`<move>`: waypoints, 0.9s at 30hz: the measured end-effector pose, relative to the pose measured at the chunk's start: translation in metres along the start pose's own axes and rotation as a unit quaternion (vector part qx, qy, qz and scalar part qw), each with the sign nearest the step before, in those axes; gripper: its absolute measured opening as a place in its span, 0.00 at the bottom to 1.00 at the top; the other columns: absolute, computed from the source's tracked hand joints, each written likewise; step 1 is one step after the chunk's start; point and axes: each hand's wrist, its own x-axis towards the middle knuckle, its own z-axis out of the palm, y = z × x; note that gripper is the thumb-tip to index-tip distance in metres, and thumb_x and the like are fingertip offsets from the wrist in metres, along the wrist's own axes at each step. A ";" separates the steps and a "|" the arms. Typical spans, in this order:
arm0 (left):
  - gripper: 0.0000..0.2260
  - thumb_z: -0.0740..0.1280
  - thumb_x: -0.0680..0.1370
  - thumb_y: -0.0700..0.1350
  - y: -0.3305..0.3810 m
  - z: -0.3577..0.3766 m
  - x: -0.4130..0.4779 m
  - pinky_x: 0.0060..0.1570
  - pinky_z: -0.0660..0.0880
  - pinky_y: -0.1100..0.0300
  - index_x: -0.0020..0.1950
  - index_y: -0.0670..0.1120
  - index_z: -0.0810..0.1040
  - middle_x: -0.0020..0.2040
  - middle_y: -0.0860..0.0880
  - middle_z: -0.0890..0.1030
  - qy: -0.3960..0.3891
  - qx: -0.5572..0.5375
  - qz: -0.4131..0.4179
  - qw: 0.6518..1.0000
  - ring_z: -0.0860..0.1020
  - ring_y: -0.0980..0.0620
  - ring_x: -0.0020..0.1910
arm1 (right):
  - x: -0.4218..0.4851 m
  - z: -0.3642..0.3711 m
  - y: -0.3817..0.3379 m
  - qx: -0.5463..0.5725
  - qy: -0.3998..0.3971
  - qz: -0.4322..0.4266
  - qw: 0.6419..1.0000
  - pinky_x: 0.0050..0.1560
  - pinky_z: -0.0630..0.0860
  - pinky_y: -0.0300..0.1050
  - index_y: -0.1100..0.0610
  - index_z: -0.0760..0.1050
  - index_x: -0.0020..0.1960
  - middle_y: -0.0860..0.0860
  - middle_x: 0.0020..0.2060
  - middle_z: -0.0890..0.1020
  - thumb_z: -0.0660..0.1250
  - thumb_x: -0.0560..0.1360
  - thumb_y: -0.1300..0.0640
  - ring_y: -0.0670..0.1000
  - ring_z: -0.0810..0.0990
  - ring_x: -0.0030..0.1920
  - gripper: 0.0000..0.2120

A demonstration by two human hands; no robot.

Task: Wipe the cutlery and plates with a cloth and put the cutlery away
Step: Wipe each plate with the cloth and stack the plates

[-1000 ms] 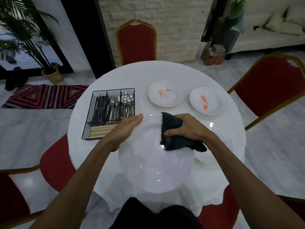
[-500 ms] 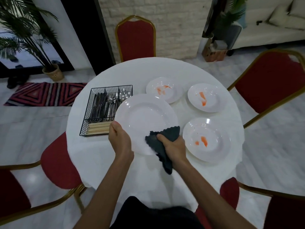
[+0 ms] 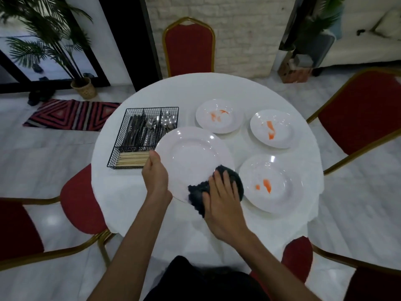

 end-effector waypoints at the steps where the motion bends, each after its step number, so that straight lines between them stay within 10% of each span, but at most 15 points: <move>1: 0.15 0.57 0.84 0.57 -0.004 0.003 -0.003 0.60 0.78 0.44 0.53 0.51 0.80 0.54 0.48 0.83 0.001 -0.001 -0.008 1.000 0.81 0.44 0.56 | -0.004 0.002 -0.013 0.023 -0.024 -0.018 0.999 0.80 0.39 0.49 0.61 0.57 0.81 0.56 0.82 0.55 0.21 0.77 0.39 0.55 0.49 0.82 0.46; 9: 0.19 0.58 0.83 0.55 -0.026 -0.002 -0.012 0.60 0.78 0.44 0.65 0.44 0.78 0.56 0.41 0.84 -0.078 -0.036 -0.105 0.991 0.83 0.40 0.55 | 0.036 -0.018 -0.017 0.143 -0.078 -0.135 0.977 0.77 0.47 0.36 0.58 0.59 0.81 0.52 0.81 0.59 0.57 0.84 0.61 0.49 0.53 0.81 0.25; 17: 0.13 0.57 0.85 0.54 -0.001 -0.024 -0.001 0.49 0.80 0.49 0.57 0.53 0.80 0.54 0.47 0.85 -0.201 0.095 -0.079 0.972 0.83 0.44 0.53 | 0.115 -0.061 0.015 -0.027 0.034 -0.130 0.991 0.70 0.71 0.55 0.56 0.63 0.78 0.54 0.76 0.69 0.71 0.73 0.36 0.56 0.69 0.74 0.41; 21: 0.14 0.58 0.85 0.54 0.029 -0.038 0.016 0.46 0.80 0.53 0.54 0.51 0.81 0.48 0.50 0.85 -0.174 0.132 0.006 0.976 0.84 0.49 0.47 | 0.115 -0.057 0.015 0.082 0.016 0.044 0.996 0.45 0.76 0.50 0.53 0.72 0.55 0.49 0.47 0.82 0.69 0.70 0.29 0.53 0.80 0.46 0.29; 27: 0.12 0.54 0.86 0.52 0.015 -0.020 0.017 0.43 0.74 0.77 0.59 0.50 0.75 0.49 0.60 0.79 -0.067 -0.028 0.059 0.996 0.77 0.66 0.45 | 0.071 0.019 -0.024 0.559 0.161 0.367 0.726 0.46 0.81 0.47 0.59 0.81 0.54 0.52 0.45 0.86 0.77 0.72 0.48 0.52 0.85 0.45 0.17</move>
